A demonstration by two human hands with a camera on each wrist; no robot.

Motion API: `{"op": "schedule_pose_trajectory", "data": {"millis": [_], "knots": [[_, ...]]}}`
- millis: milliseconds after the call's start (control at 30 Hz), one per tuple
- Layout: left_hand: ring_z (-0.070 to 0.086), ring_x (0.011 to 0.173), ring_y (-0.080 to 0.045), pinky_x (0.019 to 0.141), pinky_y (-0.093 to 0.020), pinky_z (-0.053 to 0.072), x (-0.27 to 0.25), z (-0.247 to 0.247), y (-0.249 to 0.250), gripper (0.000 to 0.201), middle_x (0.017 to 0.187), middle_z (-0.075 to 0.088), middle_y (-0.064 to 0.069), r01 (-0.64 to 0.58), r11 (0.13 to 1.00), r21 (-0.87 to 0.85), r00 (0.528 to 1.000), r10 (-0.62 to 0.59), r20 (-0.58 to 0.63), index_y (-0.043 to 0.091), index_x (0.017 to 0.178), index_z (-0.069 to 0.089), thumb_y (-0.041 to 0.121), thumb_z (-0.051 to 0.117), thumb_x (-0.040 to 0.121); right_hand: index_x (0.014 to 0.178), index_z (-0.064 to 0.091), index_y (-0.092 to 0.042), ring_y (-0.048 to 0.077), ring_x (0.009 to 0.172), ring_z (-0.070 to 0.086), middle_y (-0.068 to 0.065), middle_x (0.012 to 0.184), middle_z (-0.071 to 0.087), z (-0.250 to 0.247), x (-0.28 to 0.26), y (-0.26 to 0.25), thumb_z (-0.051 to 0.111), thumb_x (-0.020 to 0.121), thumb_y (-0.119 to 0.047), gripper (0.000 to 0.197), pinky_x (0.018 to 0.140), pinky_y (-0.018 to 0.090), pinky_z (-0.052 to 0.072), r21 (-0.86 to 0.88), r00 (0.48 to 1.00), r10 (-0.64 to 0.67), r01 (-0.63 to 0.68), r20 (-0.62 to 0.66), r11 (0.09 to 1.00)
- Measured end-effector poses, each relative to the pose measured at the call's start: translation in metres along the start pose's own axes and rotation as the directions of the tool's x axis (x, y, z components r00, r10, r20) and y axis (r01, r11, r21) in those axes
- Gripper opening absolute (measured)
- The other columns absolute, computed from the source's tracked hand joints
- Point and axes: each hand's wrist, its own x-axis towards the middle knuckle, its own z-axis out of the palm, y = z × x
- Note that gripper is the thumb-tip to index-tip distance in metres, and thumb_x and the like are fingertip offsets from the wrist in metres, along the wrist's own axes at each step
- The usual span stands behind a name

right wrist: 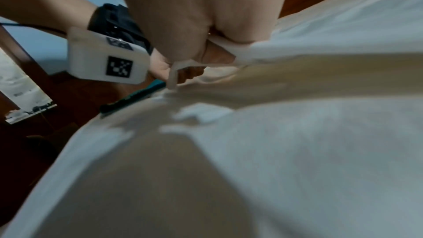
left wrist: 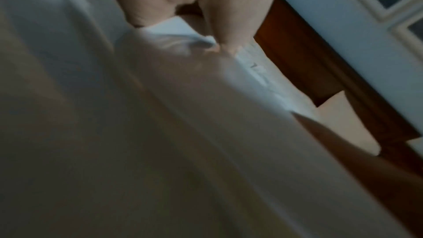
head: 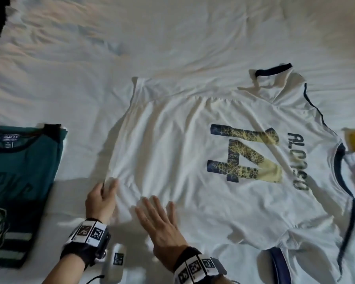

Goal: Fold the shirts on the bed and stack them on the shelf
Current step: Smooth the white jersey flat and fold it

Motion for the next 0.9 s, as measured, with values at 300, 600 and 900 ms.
{"op": "schedule_pose_trajectory", "data": {"millis": [300,600,900], "knots": [[0.06,0.044,-0.023,0.05,-0.035,0.053,-0.046,-0.017,-0.024,0.026,0.051,0.064,-0.003,0.166,0.986,0.03,0.982,-0.168,0.086,0.011,0.074,0.069,0.034,0.074,0.084,0.151,0.03,-0.017,0.032,0.146,0.016,0.007,0.161,0.018,0.02,-0.033,0.027,0.025,0.059,0.0,0.093,0.11,0.058,0.007,-0.205,0.976,0.185,-0.206,-0.116,0.957],[0.05,0.036,-0.019,0.044,-0.037,0.054,-0.055,-0.026,-0.045,0.019,0.048,0.055,-0.007,0.06,0.995,0.074,0.997,-0.056,-0.054,0.009,0.078,0.067,0.024,0.072,0.087,0.154,-0.005,-0.029,0.016,0.14,-0.036,0.002,0.158,-0.024,0.002,-0.06,0.026,0.039,0.063,0.013,0.109,0.109,0.061,-0.02,-0.049,0.994,0.105,-0.103,0.021,0.993],[0.045,0.124,-0.038,0.098,-0.055,0.04,-0.15,0.075,0.009,0.056,0.13,0.049,-0.017,-0.523,0.726,0.447,0.838,0.534,0.114,0.007,0.125,0.054,0.021,0.068,0.073,0.154,0.004,-0.028,0.024,0.149,-0.014,0.004,0.163,-0.011,-0.017,-0.185,0.101,0.041,0.082,-0.043,0.083,0.115,0.058,-0.009,0.124,0.717,0.586,-0.589,-0.377,0.799]]}}
